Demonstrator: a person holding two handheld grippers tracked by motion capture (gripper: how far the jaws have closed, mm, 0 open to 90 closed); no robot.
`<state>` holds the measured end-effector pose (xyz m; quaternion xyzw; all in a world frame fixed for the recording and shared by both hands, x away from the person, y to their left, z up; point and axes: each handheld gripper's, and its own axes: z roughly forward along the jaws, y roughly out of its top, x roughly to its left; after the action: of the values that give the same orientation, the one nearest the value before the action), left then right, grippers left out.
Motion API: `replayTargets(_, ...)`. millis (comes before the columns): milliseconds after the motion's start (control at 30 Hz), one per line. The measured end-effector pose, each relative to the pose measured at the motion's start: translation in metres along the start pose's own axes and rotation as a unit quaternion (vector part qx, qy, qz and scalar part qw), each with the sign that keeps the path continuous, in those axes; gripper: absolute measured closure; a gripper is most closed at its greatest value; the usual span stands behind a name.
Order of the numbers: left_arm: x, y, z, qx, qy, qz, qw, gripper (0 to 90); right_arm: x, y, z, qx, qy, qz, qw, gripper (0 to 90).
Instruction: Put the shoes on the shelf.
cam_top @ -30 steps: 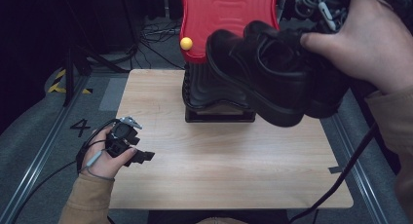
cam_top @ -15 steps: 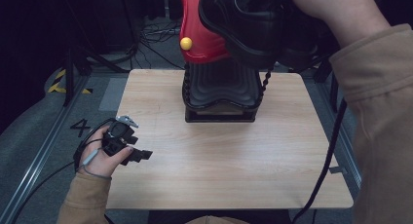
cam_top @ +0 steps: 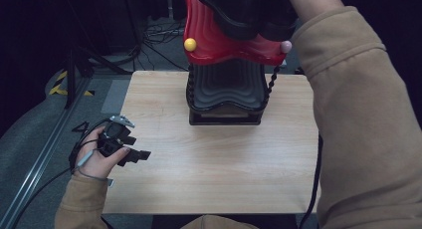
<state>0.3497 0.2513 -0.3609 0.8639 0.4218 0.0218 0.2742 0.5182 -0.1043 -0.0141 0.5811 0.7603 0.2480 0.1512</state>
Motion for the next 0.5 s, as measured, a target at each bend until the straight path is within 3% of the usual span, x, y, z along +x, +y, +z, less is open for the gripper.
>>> replayTargets(167, 0.002, -0.001, -0.001, -0.002, -0.005, -0.001, 1.0000, 22.8, 0.001, 0.011, 0.017, -0.029, -0.009, 0.013, 0.9995, 82.4)
replayTargets(333, 0.004, -0.004, -0.005, -0.008, -0.004, -0.005, 1.0000, 22.8, 0.004, 0.016, 0.037, -0.047, -0.040, 0.010, 0.9981, 82.3)
replayTargets(500, 0.005, -0.004, -0.004, -0.007, -0.003, -0.007, 0.9999, 22.8, 0.008, 0.016, 0.049, -0.067, -0.053, 0.001, 0.9964, 82.0)
